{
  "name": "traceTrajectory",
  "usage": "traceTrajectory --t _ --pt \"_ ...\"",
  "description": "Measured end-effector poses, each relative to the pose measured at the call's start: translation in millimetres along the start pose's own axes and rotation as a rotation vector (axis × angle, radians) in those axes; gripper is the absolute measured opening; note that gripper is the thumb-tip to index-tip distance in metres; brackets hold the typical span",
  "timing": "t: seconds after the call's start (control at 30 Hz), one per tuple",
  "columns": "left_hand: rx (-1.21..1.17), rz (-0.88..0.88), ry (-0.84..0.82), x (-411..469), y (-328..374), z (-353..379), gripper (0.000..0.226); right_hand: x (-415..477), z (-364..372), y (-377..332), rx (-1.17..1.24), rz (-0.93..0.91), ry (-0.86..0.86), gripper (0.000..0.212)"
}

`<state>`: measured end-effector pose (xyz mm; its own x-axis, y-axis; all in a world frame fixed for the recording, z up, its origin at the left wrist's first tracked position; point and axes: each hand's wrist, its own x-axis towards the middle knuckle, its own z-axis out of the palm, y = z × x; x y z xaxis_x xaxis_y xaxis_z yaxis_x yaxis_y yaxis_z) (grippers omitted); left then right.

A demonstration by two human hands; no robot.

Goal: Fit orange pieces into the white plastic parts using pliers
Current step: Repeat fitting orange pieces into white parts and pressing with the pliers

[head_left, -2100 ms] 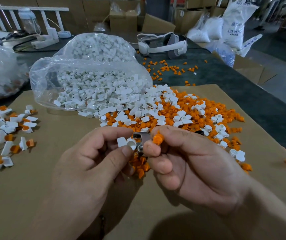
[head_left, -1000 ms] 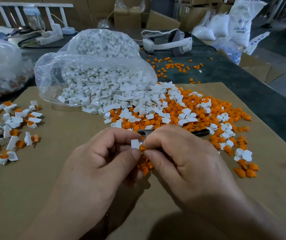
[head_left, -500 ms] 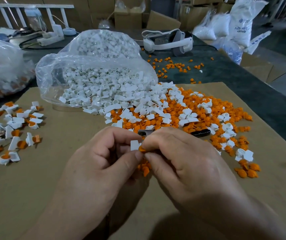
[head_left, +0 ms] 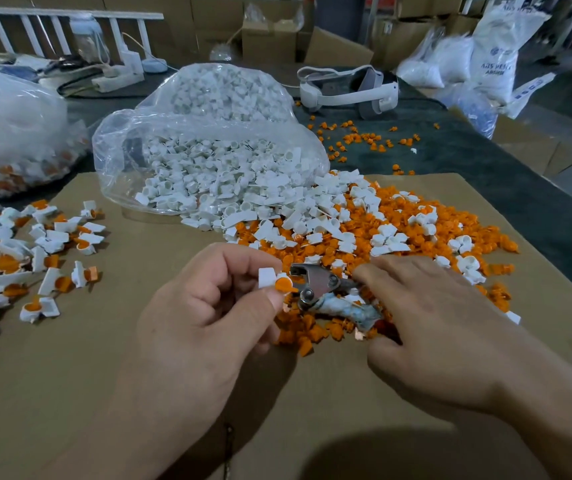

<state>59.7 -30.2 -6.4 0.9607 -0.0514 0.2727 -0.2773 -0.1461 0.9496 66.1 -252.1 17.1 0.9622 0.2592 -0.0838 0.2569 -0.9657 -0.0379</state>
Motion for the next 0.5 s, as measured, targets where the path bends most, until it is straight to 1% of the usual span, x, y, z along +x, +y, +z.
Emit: traceTrajectory --t 0.1,0.13,0.3,0.5 --pt "-0.034 -0.027 0.040 3 -1 -2 0.019 2 -1 6 -0.019 -0.001 0.012 0.066" --pt "-0.047 -0.037 0.039 3 -1 -2 0.015 3 0 7 -0.031 0.000 0.016 0.064" --pt "-0.086 -0.070 0.030 5 -4 -1 0.018 8 3 0 -0.086 -0.009 0.080 0.053" --pt "-0.162 -0.100 0.055 9 -7 -3 0.020 11 3 0 0.051 0.019 0.191 0.027"
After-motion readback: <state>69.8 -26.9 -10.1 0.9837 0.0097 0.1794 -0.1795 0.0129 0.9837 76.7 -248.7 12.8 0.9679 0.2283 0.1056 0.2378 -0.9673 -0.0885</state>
